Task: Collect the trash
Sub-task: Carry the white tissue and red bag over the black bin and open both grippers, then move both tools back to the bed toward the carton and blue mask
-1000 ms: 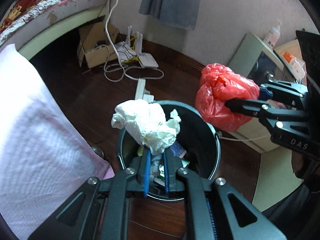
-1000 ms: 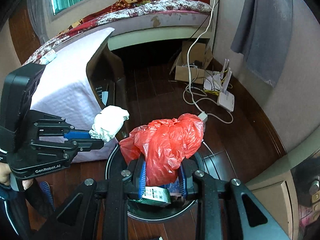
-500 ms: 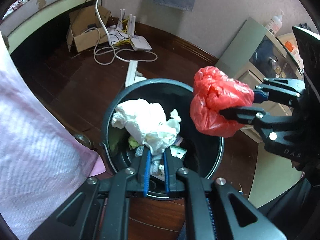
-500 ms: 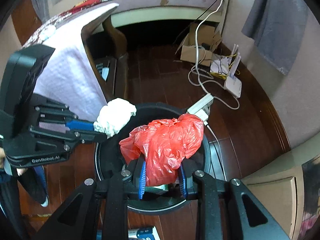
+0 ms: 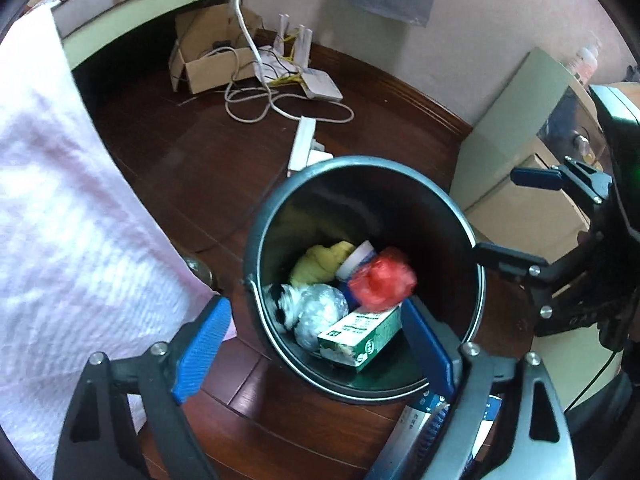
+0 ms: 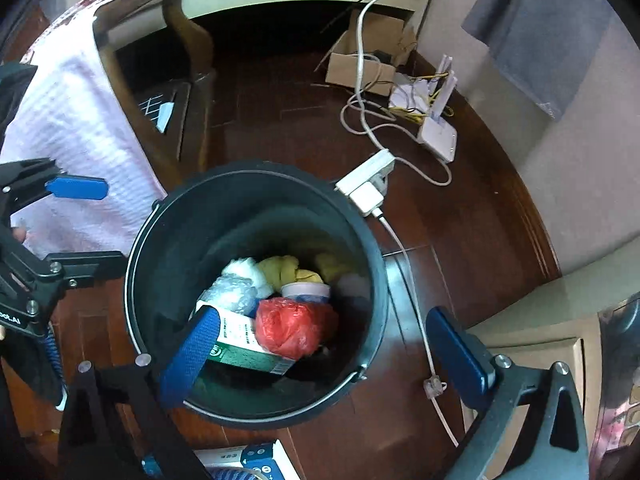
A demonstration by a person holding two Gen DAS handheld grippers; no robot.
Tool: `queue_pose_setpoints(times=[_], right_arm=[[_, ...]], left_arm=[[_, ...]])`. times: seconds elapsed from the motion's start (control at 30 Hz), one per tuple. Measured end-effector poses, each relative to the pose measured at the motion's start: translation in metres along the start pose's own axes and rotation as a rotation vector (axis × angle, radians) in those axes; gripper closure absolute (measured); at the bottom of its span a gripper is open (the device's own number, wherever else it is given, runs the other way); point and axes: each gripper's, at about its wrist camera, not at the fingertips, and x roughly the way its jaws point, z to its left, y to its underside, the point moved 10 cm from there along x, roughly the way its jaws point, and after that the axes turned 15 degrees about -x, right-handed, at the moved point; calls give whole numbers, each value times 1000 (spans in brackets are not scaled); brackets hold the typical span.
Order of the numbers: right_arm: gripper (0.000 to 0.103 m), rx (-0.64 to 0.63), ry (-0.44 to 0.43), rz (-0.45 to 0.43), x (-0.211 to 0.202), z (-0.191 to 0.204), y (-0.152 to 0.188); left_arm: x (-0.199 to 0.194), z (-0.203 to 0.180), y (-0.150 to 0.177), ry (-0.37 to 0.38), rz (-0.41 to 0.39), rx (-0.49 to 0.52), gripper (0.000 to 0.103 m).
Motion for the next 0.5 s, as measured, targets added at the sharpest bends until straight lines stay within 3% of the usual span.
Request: queue_pose_setpoints(times=[0.5], right_arm=[[0, -32, 35, -94, -47, 11, -45]], left_arm=[[-54, 8, -18, -20, -123, -14, 13]])
